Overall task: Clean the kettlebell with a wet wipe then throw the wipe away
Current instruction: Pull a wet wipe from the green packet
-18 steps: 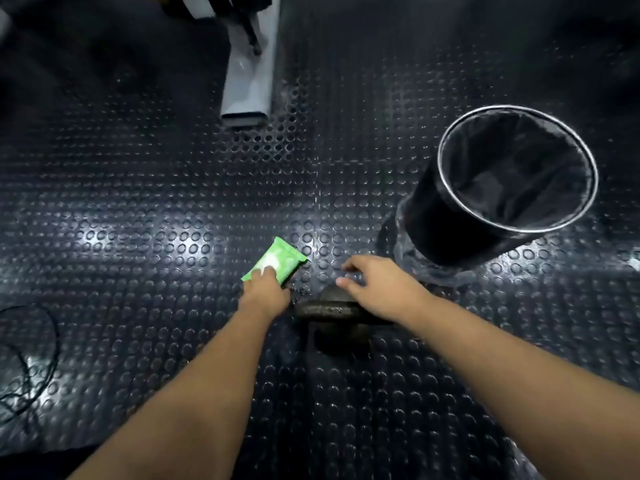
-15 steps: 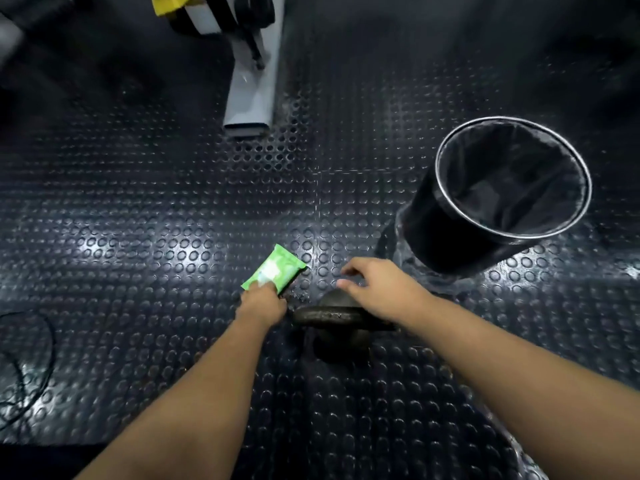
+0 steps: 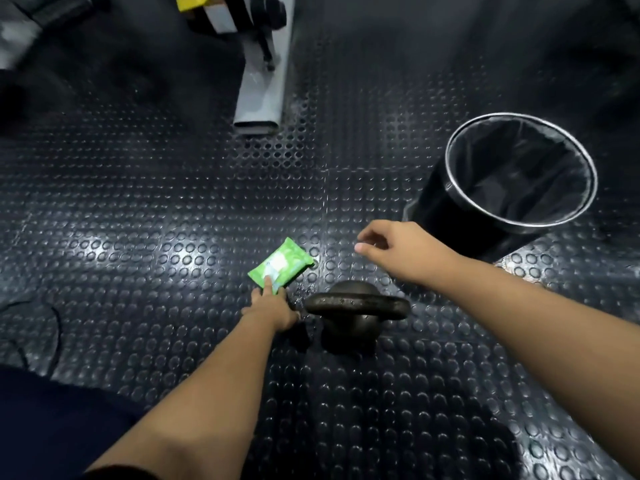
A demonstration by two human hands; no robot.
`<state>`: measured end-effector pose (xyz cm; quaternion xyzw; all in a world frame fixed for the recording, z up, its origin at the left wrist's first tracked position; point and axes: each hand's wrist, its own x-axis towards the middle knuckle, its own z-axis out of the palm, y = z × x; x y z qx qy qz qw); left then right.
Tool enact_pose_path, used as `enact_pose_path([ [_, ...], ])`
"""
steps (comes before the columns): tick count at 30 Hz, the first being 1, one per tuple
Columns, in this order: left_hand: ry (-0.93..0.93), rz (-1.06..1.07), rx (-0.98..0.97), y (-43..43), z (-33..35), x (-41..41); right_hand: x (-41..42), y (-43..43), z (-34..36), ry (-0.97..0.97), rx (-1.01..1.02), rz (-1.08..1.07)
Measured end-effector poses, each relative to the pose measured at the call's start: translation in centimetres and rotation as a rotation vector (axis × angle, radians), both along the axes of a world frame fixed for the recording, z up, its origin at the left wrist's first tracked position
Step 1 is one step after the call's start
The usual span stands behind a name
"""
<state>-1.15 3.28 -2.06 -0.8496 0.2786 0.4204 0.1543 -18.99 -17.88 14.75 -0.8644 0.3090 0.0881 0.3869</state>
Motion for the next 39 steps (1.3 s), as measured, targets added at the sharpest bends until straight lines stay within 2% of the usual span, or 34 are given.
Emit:
enact_pose_path([
  [9, -0.125, -0.099, -0.140, -0.9, 2.3, 1.0, 2.3, 2.5, -1.6, 0.017, 0.051, -0.005],
  [14, -0.171, 0.139, -0.299, -0.9, 1.8, 1.5, 2.5, 2.5, -1.9, 0.024, 0.060, -0.022],
  [16, -0.179, 0.181, -0.298, -0.8, 0.9, 1.5, 2.5, 2.5, -2.0, 0.027, 0.056, -0.024],
  [19, -0.068, 0.266, -0.259, -1.3, -0.7, 1.1, 2.5, 2.2, -2.4, 0.019, 0.065, -0.036],
  [21, -0.025, 0.402, -0.271, -1.8, -1.7, 1.1, 2.5, 2.0, -2.6, 0.014, 0.075, -0.046],
  [23, -0.061, 0.474, -0.252, -2.2, -2.3, 1.2, 2.6, 1.8, -2.7, 0.009, 0.082, -0.063],
  [26, -0.177, 0.446, -0.179, -2.4, -2.6, 1.3, 2.6, 1.4, -2.8, -0.009, 0.098, -0.082],
  [29, -0.223, 0.498, -0.210, -2.2, -3.0, 1.6, 3.0, 1.2, -2.7, -0.023, 0.101, -0.079],
  [33, -0.154, 0.695, -0.338, -2.0, -2.8, 1.9, 3.1, 0.8, -2.6, -0.032, 0.118, -0.092],
  [35, -0.138, 0.860, -0.376, -2.2, -2.4, 2.0, 3.1, 0.7, -2.8, -0.038, 0.123, -0.108],
  [37, -0.118, 1.016, -0.344, -2.7, -2.1, 1.9, 2.8, 0.6, -3.0, -0.032, 0.127, -0.124],
  [39, -0.124, 1.040, -0.263, -3.3, -1.8, 2.0, 2.6, 0.6, -3.2, -0.024, 0.124, -0.129],
])
